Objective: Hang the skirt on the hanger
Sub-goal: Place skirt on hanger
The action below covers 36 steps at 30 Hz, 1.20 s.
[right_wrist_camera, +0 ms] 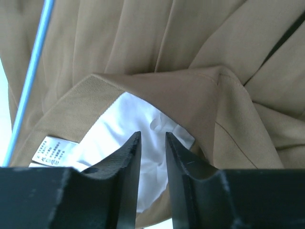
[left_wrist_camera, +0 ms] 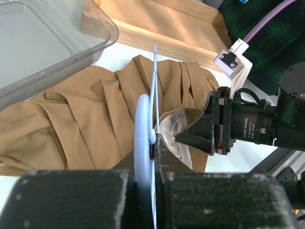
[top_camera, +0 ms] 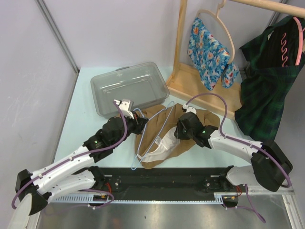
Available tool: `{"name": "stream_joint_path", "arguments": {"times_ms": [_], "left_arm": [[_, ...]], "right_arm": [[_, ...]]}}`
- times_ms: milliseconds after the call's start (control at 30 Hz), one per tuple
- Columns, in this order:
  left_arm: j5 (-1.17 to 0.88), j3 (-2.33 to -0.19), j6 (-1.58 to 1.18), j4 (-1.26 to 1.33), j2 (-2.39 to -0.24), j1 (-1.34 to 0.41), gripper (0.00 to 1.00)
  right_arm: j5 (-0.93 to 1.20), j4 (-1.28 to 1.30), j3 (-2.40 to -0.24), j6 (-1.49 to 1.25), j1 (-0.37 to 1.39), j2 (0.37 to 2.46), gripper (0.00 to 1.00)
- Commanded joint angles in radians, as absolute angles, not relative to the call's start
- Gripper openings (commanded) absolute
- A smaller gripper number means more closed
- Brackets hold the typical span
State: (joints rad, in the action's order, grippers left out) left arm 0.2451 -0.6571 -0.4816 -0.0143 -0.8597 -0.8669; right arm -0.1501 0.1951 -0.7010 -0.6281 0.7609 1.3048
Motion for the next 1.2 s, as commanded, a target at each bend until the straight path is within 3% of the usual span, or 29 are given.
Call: {"name": "stream_joint_path", "arguments": {"times_ms": [0,600,867,967,1167], "left_arm": [[0.261,-0.709,-0.499,0.008,-0.856,-0.877,0.0],[0.258,-0.709,-0.489,-0.021,-0.853,-0.879,0.0],[0.255,-0.706,-0.486,-0.034,-0.842,-0.879,0.0],[0.256,-0.706,-0.486,-0.037,-0.836,-0.879,0.0],[0.258,-0.703,-0.485,-0.048,-0.822,-0.881,0.0]], "right_arm": [[-0.209,0.124,-0.724,-0.627,0.767,1.325,0.27],[-0.256,0.124,-0.724,-0.618,0.769,1.345,0.11],[-0.241,0.1,-0.724,-0.623,0.772,1.371,0.26],[-0.252,0.094,-0.724,-0.626,0.773,1.376,0.22],[-0.261,0.13,-0.724,-0.634,0.775,1.33,0.04]]}}
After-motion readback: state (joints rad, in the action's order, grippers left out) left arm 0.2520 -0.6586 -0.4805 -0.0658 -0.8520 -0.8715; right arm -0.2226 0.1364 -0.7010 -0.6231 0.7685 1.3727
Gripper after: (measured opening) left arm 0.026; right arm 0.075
